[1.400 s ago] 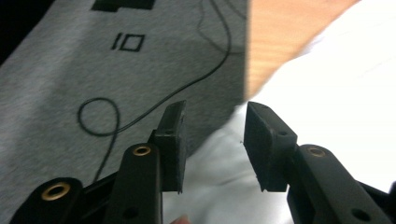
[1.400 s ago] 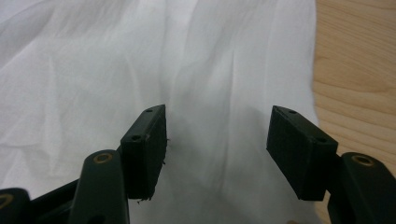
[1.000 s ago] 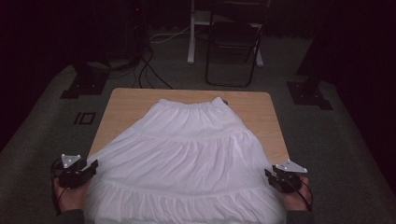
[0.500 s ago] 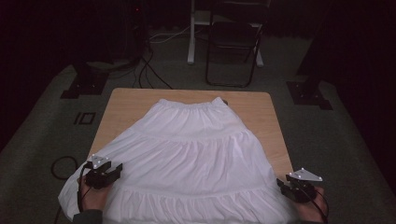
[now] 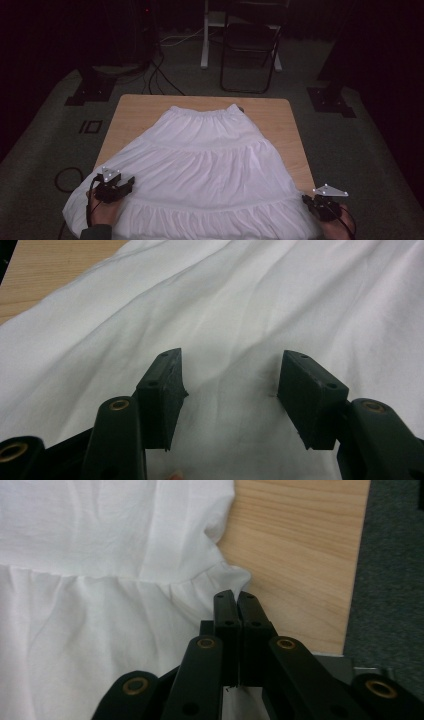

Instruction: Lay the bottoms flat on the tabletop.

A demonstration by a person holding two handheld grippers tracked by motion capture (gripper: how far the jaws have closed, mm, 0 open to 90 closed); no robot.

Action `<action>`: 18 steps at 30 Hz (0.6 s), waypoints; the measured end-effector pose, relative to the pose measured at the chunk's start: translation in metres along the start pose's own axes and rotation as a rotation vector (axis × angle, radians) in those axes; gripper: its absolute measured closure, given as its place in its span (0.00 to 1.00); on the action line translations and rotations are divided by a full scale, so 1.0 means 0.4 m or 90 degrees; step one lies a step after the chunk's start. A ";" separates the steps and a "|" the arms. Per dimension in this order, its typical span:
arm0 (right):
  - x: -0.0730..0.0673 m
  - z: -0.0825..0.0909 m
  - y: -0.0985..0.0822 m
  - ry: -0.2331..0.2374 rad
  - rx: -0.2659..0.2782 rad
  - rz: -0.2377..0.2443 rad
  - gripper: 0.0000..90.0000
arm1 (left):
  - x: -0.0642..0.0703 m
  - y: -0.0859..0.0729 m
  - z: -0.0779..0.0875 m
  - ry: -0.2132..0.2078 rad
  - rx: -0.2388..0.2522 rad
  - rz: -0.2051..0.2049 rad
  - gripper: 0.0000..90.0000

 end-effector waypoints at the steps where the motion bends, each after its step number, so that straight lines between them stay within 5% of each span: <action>1: 0.002 -0.001 0.000 -0.008 0.002 0.000 0.99 | 0.000 0.000 0.000 0.000 0.001 0.000 0.48; 10: 0.071 -0.024 0.010 -0.067 0.004 -0.031 0.99 | 0.017 0.001 -0.006 0.005 -0.002 0.002 0.44; 18: 0.152 0.021 0.065 -0.104 0.067 -0.080 1.00 | 0.031 0.005 -0.014 0.001 -0.003 -0.002 0.45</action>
Point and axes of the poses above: each handheld gripper's, and its own axes: z roughly backward along the jaws, y roughly out of its top, x roughly to its right, the point moved 4 cm from there along -z, roughly forward along the jaws, and after that the axes turned 14 degrees about -y, right-handed, at the moved point
